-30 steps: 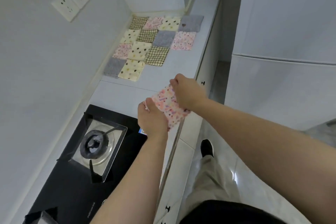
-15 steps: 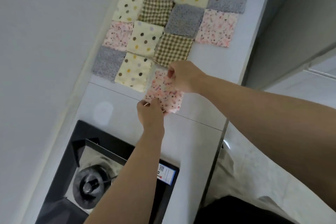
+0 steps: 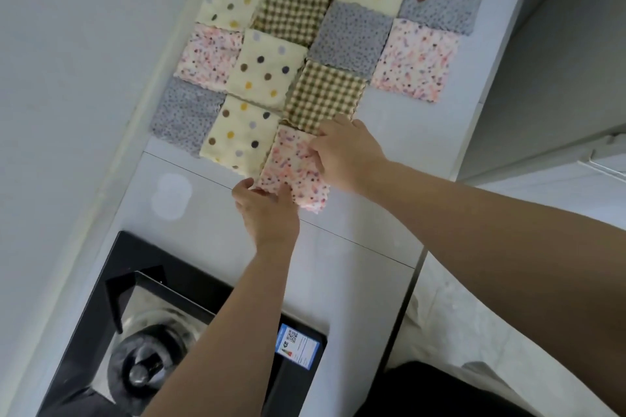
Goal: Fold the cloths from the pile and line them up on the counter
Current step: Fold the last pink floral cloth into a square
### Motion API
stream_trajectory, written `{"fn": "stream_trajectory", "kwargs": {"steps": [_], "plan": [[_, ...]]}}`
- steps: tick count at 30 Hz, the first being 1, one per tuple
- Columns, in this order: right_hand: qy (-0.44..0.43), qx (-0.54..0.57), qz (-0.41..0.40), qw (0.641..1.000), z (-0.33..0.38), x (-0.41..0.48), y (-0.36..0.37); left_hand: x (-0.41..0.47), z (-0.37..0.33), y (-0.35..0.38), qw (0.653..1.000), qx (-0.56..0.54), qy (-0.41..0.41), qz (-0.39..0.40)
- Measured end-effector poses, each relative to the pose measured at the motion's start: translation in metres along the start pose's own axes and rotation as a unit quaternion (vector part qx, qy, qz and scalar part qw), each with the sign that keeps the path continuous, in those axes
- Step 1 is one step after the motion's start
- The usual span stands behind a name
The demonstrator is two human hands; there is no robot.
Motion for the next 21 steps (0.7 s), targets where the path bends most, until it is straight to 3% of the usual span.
{"fn": "stream_trajectory", "kwargs": {"steps": [5, 12, 21], "plan": [[0.013, 0.029, -0.023, 0.999, 0.012, -0.032, -0.013, -0.025, -0.003, -0.015, 0.999, 0.037, -0.005, 0.001], [0.009, 0.025, -0.008, 1.0, 0.039, -0.127, -0.038, -0.105, 0.011, -0.057, 0.995, 0.006, 0.097, -0.023], [-0.012, 0.046, -0.017, 0.999, 0.128, -0.283, -0.018, -0.251, 0.133, -0.122, 0.984, -0.055, 0.157, -0.07]]}}
Point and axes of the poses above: each hand's wrist, its own x-axis towards the middle knuckle, its own y-axis out of the palm, z = x × y, the point moved 1 cm from there along x, towards the middle knuckle, and after that the axes turned 5 degrees about x, right-handed, at the moved point
